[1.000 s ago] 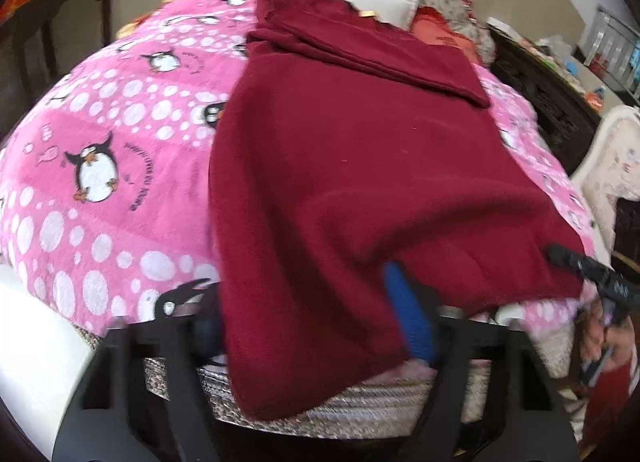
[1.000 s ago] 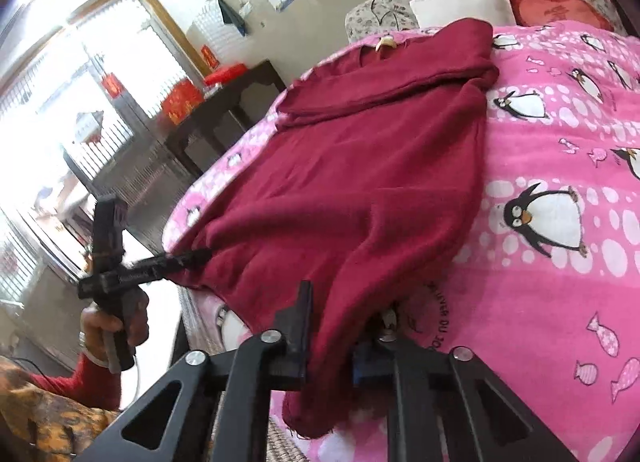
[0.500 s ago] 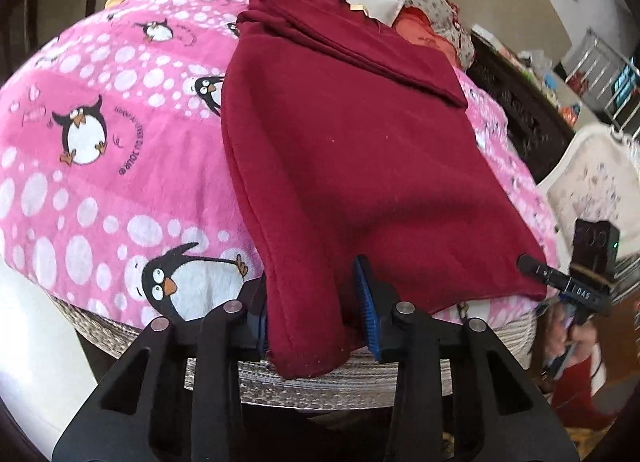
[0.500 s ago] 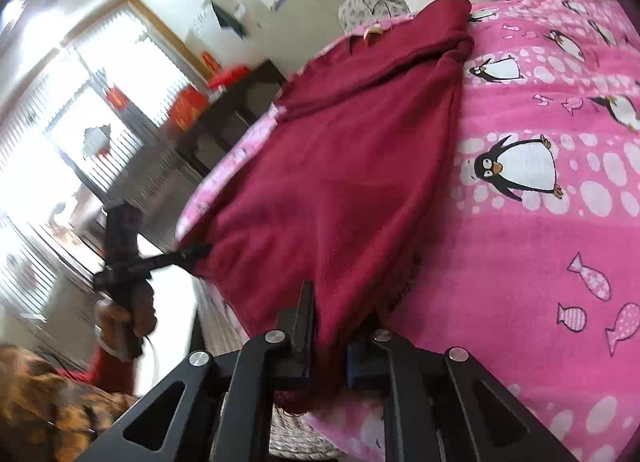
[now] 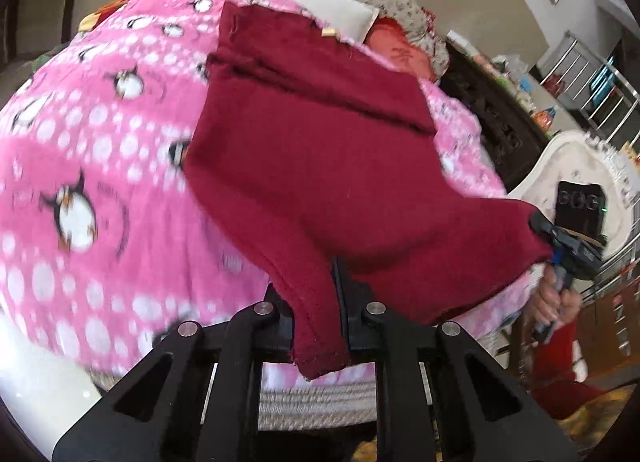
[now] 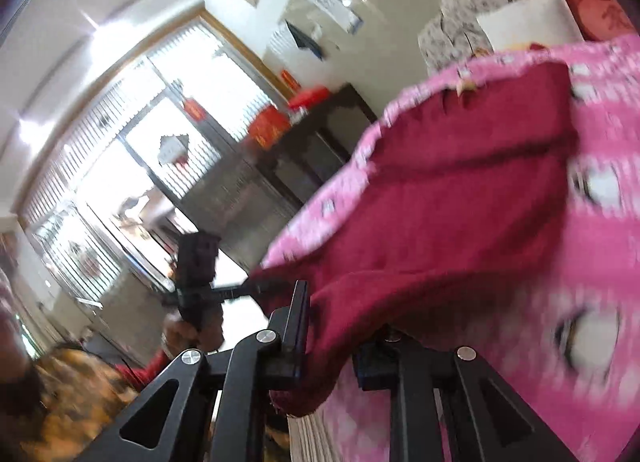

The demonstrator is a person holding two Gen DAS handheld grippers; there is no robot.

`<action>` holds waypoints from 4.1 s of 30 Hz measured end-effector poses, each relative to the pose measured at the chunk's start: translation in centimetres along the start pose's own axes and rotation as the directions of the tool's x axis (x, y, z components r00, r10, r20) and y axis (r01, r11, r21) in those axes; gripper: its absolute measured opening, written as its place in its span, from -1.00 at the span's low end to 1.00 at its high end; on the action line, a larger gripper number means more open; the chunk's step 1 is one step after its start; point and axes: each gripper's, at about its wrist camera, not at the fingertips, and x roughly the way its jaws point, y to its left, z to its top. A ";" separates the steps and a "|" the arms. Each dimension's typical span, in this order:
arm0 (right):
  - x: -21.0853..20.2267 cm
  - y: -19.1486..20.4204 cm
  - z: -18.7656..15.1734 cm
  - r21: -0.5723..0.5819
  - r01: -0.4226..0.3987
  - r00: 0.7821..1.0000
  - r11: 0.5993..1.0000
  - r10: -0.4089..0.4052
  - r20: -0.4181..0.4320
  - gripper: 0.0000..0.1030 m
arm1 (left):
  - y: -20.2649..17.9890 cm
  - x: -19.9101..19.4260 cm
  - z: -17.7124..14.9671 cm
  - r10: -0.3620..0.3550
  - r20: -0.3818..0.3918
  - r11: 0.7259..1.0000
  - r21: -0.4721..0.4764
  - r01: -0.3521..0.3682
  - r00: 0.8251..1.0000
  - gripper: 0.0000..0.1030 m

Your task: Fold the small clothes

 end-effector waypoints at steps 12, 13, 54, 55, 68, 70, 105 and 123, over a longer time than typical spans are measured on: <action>3.2 -7.7 14.7 0.056 0.150 0.978 0.987 -0.157 0.136 -0.71 | 1.8 3.4 17.9 -0.006 0.139 1.000 0.002 0.005 0.990 -0.79; 3.5 -8.9 15.8 0.081 0.165 0.973 0.983 -0.176 0.148 -0.71 | 2.0 4.4 19.8 0.002 0.148 1.000 -0.002 -0.002 0.989 -0.79; 9.9 -17.5 22.0 0.087 0.614 0.787 0.784 -0.616 0.000 -0.12 | 6.8 17.0 29.6 0.191 0.158 0.981 -0.063 -0.183 0.969 0.41; 9.4 -16.2 21.2 0.064 0.620 0.783 0.782 -0.621 -0.002 -0.12 | 6.6 16.4 29.2 0.200 0.160 0.980 -0.055 -0.193 0.967 0.41; 9.2 -15.0 15.8 0.056 0.672 0.741 0.739 -0.670 -0.046 -0.11 | 8.2 13.5 19.3 0.281 0.146 0.955 -0.136 -0.262 0.948 0.41; 9.3 -14.6 16.3 0.056 0.680 0.733 0.731 -0.678 -0.052 -0.11 | 9.1 14.0 18.4 0.259 0.143 0.957 -0.174 -0.234 0.955 0.41; 27.7 -12.3 20.8 -0.007 0.579 0.814 0.816 -0.578 -0.054 -0.11 | 9.7 14.2 17.2 0.179 0.220 0.978 -0.148 -0.148 0.959 0.64; 28.6 -13.5 22.1 -0.023 0.526 0.850 0.850 -0.526 -0.033 0.03 | 10.7 12.9 17.8 0.111 0.245 0.970 -0.240 -0.051 0.963 0.71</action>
